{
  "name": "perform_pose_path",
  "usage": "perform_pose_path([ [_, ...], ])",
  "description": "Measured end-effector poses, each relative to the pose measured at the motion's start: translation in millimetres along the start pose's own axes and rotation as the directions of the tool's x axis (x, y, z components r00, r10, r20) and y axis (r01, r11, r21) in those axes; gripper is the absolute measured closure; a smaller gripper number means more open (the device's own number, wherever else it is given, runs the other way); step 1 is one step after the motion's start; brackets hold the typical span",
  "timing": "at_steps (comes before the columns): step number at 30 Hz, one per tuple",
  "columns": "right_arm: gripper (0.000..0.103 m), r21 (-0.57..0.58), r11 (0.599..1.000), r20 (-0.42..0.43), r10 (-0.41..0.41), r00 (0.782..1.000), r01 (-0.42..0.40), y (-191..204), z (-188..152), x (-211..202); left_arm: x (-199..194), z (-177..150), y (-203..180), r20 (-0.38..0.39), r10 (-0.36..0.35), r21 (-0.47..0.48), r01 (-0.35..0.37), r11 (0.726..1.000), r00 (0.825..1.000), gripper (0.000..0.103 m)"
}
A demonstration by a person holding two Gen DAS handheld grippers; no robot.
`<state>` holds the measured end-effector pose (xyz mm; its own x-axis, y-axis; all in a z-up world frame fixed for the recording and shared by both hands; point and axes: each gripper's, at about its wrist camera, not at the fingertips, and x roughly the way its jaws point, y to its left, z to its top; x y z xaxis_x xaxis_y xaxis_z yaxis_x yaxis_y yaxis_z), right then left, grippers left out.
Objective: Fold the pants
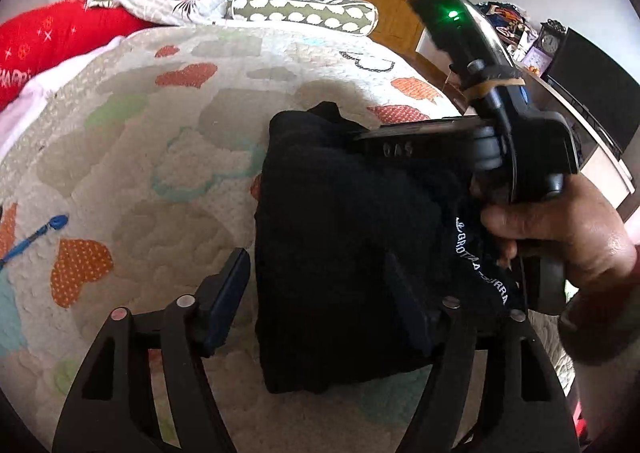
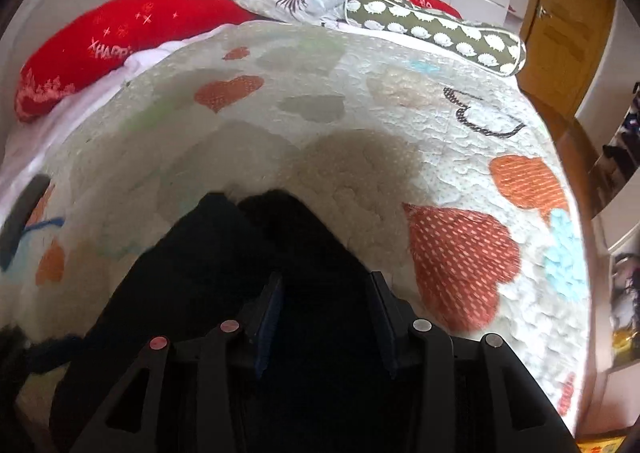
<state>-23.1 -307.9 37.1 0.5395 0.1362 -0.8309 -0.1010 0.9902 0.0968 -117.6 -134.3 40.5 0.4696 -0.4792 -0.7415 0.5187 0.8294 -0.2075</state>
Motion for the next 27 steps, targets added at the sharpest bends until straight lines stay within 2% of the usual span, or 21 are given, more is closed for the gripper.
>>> perform_pose_path([
  [3,0.063,0.065,0.996,0.023,0.06,0.998,-0.062,-14,2,-3,1,0,-1,-0.001,0.002,0.001,-0.002,1.0,1.0,0.029],
  [5,0.063,0.117,0.991,0.042,0.059,0.997,-0.064,-24,-1,-16,1,-1,-2,0.003,0.007,-0.001,-0.007,1.0,1.0,0.029],
  [7,0.063,0.146,0.986,0.067,0.066,0.996,-0.075,-29,-13,-40,1,-2,-3,0.006,0.011,-0.002,-0.01,1.0,1.0,0.029],
  [9,0.063,0.131,0.985,0.109,0.097,0.989,-0.111,-29,-32,-67,1,-1,-2,0.007,0.012,-0.005,-0.012,1.0,1.0,0.028],
  [11,0.062,0.119,0.987,0.113,0.093,0.989,-0.106,-26,-54,-83,1,-1,-3,0.007,0.018,-0.005,-0.018,1.0,1.0,0.027],
  [13,0.062,0.127,0.988,0.086,0.082,0.993,-0.093,-27,-73,-84,2,-1,-4,0.008,0.03,-0.002,-0.03,1.0,1.0,0.023],
  [14,0.059,0.133,0.989,0.066,0.057,0.996,-0.065,-29,-84,-80,2,-2,-5,0.009,0.034,-0.001,-0.034,0.999,0.999,0.023],
  [16,0.054,0.159,0.985,0.079,0.058,0.995,-0.07,-35,-97,-75,1,-2,-7,0.012,0.048,-0.001,-0.048,0.999,0.999,0.023],
  [18,0.054,0.197,0.976,0.085,0.072,0.994,-0.088,-40,-101,-78,-3,0,-8,0.007,0.063,0.015,-0.063,0.998,0.998,0.023],
  [21,0.054,0.187,0.979,0.109,0.066,0.992,-0.085,-35,-104,-98,-14,4,-7,0.019,0.072,0.015,-0.072,0.997,0.997,0.023],
  [24,0.054,0.152,0.982,0.124,0.092,0.988,-0.111,-25,-111,-116,-18,3,-8,0.033,0.097,0.014,-0.097,0.995,0.995,0.023],
  [27,0.053,0.119,0.984,0.13,0.119,0.984,-0.134,-14,-122,-121,-12,0,-9,0.016,0.103,0.017,-0.103,0.995,0.995,0.023],
])
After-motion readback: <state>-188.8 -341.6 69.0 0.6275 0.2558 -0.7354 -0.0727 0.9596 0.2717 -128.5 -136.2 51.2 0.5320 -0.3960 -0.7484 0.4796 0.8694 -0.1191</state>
